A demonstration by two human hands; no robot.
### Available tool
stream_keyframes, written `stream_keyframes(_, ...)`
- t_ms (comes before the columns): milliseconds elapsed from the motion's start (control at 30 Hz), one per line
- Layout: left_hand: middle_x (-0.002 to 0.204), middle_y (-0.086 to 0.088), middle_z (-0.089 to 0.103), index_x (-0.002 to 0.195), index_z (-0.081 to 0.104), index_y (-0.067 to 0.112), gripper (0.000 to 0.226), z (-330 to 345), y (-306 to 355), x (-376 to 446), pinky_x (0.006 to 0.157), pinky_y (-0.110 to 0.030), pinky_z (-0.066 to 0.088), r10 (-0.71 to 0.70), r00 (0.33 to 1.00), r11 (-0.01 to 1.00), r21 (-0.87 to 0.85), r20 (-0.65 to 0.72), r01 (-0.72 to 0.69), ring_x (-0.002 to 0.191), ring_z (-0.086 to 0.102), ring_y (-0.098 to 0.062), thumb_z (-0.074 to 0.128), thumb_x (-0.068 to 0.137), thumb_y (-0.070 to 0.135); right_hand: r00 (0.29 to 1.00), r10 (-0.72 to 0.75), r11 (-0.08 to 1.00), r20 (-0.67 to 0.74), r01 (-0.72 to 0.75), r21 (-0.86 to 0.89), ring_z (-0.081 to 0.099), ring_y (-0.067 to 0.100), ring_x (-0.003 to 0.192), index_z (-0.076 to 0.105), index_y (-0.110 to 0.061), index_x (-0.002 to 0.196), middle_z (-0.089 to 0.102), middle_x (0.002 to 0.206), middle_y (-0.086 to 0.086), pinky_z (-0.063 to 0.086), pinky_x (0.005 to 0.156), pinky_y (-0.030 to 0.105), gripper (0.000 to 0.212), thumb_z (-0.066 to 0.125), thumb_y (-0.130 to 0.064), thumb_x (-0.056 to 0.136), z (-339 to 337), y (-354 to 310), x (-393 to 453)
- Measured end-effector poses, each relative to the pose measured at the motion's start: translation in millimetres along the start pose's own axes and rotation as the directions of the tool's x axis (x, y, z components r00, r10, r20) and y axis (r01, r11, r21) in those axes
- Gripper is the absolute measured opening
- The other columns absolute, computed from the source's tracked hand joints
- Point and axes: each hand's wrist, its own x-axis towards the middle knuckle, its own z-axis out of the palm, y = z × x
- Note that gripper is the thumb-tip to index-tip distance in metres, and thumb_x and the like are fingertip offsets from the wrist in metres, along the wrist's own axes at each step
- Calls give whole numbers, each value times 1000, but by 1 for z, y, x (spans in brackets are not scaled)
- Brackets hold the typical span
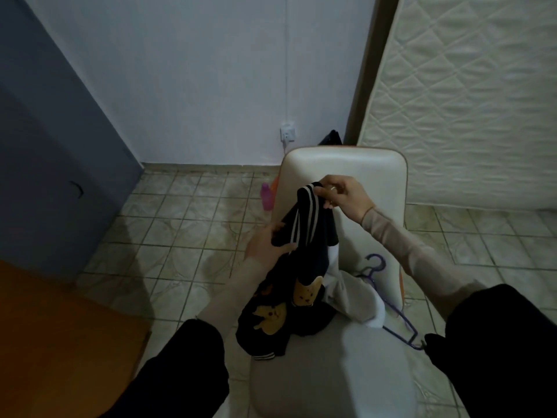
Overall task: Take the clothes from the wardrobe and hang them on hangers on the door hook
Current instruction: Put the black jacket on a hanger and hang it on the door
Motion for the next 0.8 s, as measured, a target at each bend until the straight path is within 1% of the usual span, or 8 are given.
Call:
stream_keyframes(133,100,-6,68,104,64,9,26,12,4,21,76,-26,44,-5,995,1000,5,-100,6,88,58,-15,67,82,24,1000,-2,1000,25,1,23,53,20,55,58,-25,75,54,51,-2,44,65,26,15,59,-17,88,5,23,6)
stream_keyframes(200,95,-11,68,96,65,4,20,15,0,30,72,-25,42,-11,991,999,28,-137,15,84,58,-18,62,87,21,1000,19,999,-4,-18,37,53,16,52,57,-27,72,53,44,-9,45,65,26,20,60,-16,88,4,36,8)
stream_keyframes(333,107,-18,65,104,62,1,23,23,-11,44,87,-37,47,-81,990,997,-26,-118,79,101,60,-30,52,93,19,984,156,985,-89,-148,90,53,-2,42,56,-20,74,57,41,-13,47,53,12,18,61,-8,86,-1,66,7)
stream_keyframes(467,116,-19,60,113,56,-1,28,35,-16,55,91,-33,42,-129,986,991,-42,-109,125,109,55,-29,43,97,20,935,326,944,-141,-330,-7,58,2,56,59,-18,77,59,66,-6,48,67,20,18,66,-2,80,2,112,-4)
stream_keyframes(567,117,-20,59,113,54,-3,28,48,-23,62,88,-30,41,-134,982,990,-65,-134,127,109,54,-30,42,98,18,862,479,844,-168,-505,-180,59,25,87,62,0,102,65,96,15,49,80,32,21,63,-2,81,9,154,-23)
stream_keyframes(633,117,-19,59,113,54,-2,29,56,-30,66,88,-30,40,-142,978,988,-74,-150,132,110,54,-30,42,98,19,795,561,740,-231,-607,-291,59,34,103,61,4,108,63,111,21,45,90,38,26,58,-6,85,12,183,-39)
stream_keyframes(733,115,-20,58,111,53,-4,29,67,-40,71,84,-29,39,-92,976,996,-28,-200,88,108,54,-31,43,97,19,647,670,562,-364,-762,-321,57,35,107,58,3,114,60,116,23,46,84,35,29,49,-12,91,21,232,-66)
stream_keyframes(800,115,-21,59,110,53,-6,29,67,-44,73,85,-30,38,-47,975,998,23,-219,53,108,54,-32,44,97,17,587,715,519,-380,-810,-272,58,33,104,59,1,111,61,112,20,45,82,33,28,49,-18,93,31,255,-81)
